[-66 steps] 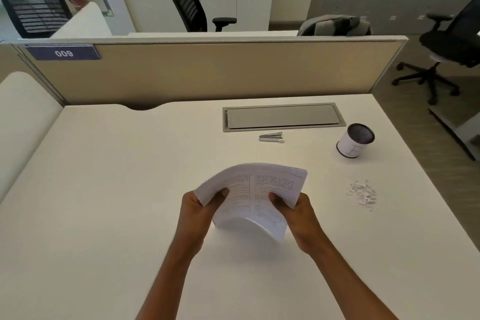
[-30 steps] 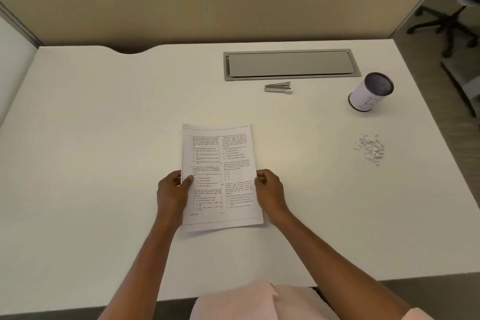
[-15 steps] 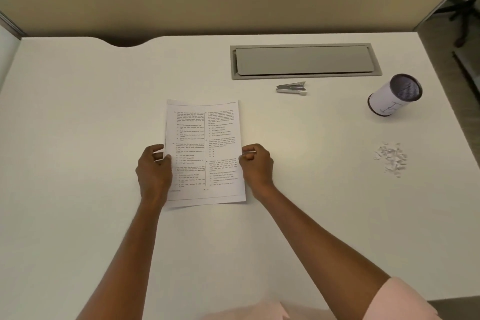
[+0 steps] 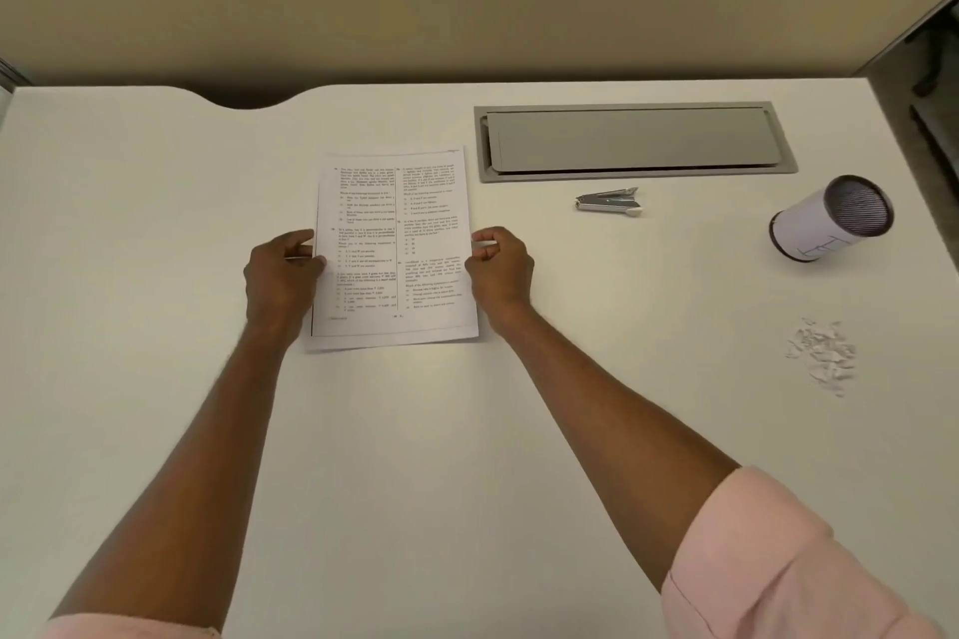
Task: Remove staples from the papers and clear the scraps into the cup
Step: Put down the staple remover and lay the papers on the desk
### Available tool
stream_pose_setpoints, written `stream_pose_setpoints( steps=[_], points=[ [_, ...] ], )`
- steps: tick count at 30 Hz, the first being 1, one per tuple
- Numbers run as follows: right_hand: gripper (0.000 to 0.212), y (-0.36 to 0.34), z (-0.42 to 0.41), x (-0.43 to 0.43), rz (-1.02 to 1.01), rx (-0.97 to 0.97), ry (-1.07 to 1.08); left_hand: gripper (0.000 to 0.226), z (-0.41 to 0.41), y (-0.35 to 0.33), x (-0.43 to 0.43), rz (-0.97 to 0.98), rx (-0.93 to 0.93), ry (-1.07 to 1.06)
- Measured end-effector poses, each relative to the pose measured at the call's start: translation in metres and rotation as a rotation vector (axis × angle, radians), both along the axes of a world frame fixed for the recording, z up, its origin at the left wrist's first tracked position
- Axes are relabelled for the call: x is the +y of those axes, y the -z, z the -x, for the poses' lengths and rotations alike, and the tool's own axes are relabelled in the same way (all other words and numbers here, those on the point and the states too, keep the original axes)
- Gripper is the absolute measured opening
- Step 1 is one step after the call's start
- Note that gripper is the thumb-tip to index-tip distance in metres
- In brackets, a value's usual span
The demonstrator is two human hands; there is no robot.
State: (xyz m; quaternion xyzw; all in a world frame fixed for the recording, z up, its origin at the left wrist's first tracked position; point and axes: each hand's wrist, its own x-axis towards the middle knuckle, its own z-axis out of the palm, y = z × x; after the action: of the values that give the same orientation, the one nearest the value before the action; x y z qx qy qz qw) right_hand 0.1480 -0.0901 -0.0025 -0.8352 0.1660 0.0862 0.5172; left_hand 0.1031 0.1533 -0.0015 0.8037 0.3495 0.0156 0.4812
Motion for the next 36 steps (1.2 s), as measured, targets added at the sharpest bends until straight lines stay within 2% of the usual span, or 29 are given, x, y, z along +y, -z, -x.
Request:
stream_pose_setpoints(
  steps=[14,25,29,36],
  points=[
    [0.031,0.007,-0.062,0.020,0.032,-0.068,-0.010,0.041,-0.059,-0.001,0.018,-0.037,-0.013,0.011],
    [0.036,0.008,-0.059,0.011,-0.032,-0.055,-0.078,0.022,-0.060,-0.007,0.015,-0.172,0.019,0.098],
    [0.035,0.004,-0.048,-0.004,-0.029,-0.055,-0.080,0.054,-0.048,-0.008,0.010,-0.216,0.039,0.117],
    [0.036,-0.005,0.006,-0.049,0.041,-0.167,-0.195,0.058,-0.006,-0.018,-0.049,-0.389,-0.063,0.205]
  ],
)
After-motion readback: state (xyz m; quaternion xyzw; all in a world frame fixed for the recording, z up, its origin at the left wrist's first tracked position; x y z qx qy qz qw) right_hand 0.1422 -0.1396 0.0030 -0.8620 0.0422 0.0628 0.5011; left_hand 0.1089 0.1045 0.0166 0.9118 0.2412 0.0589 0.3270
